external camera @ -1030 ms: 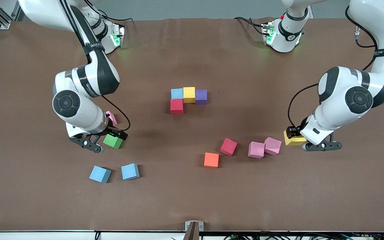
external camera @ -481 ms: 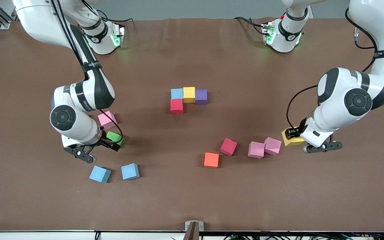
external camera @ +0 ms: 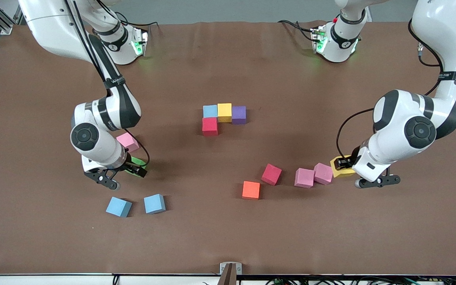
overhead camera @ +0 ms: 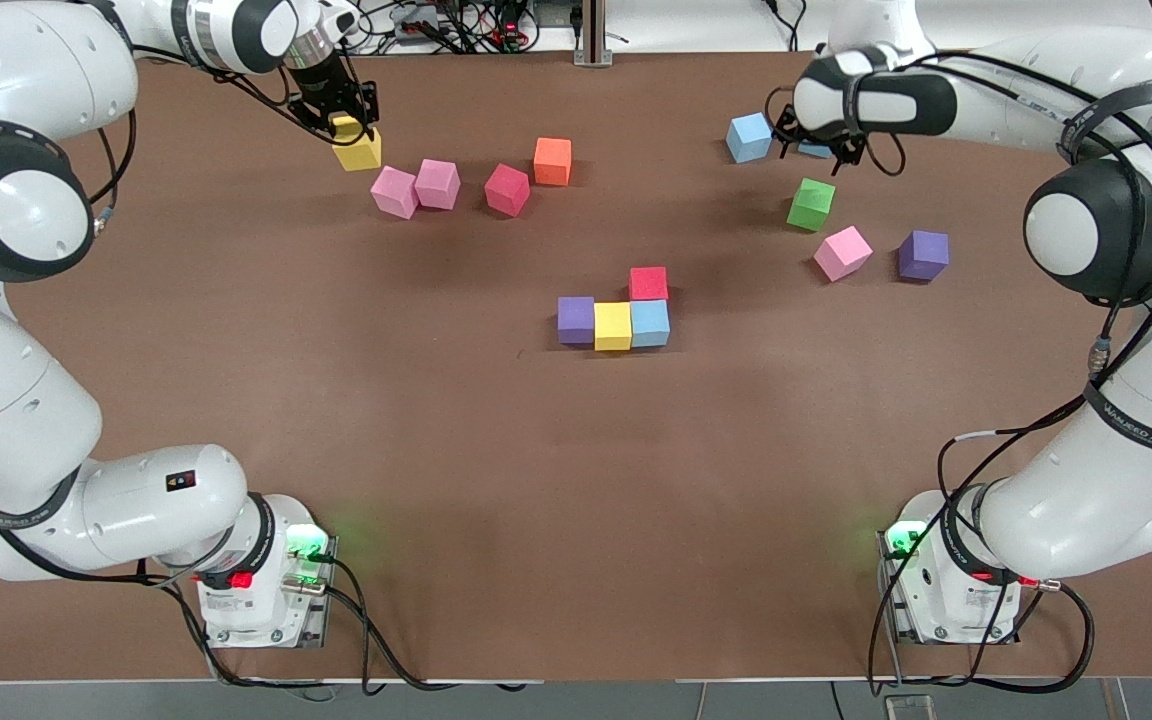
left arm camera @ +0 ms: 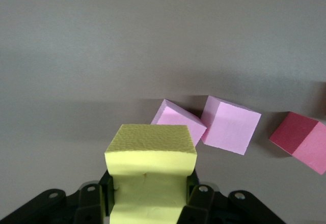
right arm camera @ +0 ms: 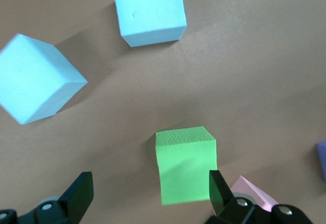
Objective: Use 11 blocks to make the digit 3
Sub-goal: 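Grasp the green cube with the right gripper and lift it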
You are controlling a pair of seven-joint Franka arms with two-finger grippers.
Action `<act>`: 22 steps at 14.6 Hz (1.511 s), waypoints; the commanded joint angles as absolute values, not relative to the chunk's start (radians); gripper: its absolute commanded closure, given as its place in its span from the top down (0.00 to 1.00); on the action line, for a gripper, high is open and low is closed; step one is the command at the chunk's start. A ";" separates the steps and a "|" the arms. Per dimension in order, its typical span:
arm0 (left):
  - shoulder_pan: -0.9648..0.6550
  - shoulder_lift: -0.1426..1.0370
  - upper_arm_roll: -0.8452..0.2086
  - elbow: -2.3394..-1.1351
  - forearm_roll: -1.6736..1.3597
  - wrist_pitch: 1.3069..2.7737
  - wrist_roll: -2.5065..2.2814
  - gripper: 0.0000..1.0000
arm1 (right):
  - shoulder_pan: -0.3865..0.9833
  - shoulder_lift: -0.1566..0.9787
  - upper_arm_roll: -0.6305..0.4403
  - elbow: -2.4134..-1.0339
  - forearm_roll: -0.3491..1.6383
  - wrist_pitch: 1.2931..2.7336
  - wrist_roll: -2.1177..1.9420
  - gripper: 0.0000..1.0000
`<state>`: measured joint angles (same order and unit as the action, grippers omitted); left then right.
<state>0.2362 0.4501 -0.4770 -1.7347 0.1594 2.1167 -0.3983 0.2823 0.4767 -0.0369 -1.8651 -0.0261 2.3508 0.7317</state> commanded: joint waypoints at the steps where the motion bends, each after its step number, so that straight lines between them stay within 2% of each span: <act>1: 0.236 0.477 -0.476 -1.700 0.181 2.095 -0.408 0.39 | 0.244 0.426 -0.021 -1.962 -0.044 2.401 0.686 1.00; 12: 0.227 0.506 -0.476 -1.672 0.181 2.095 -0.410 0.41 | 0.229 0.446 -0.018 -2.028 -0.043 2.522 0.583 0.98; 15: 0.229 0.508 -0.476 -1.671 0.181 2.095 -0.408 0.42 | 0.230 0.451 -0.018 -2.028 -0.043 2.523 0.557 0.78; 19: 0.229 0.511 -0.476 -1.671 0.181 2.095 -0.408 0.42 | 0.232 0.463 -0.018 -2.028 -0.043 2.523 0.555 0.66; 20: 0.230 0.512 -0.476 -1.671 0.181 2.095 -0.408 0.42 | 0.232 0.463 -0.017 -2.028 -0.043 2.523 0.552 0.55; 22: 0.229 0.511 -0.476 -1.671 0.181 2.095 -0.408 0.42 | 0.230 0.462 -0.017 -2.026 -0.043 2.511 0.531 0.21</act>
<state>0.2339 0.5003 -0.4741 -1.6970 0.1629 2.1166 -0.3983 0.2434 0.4767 -0.0290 -2.0037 -0.0262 2.5060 0.5510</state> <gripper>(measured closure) 0.458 0.396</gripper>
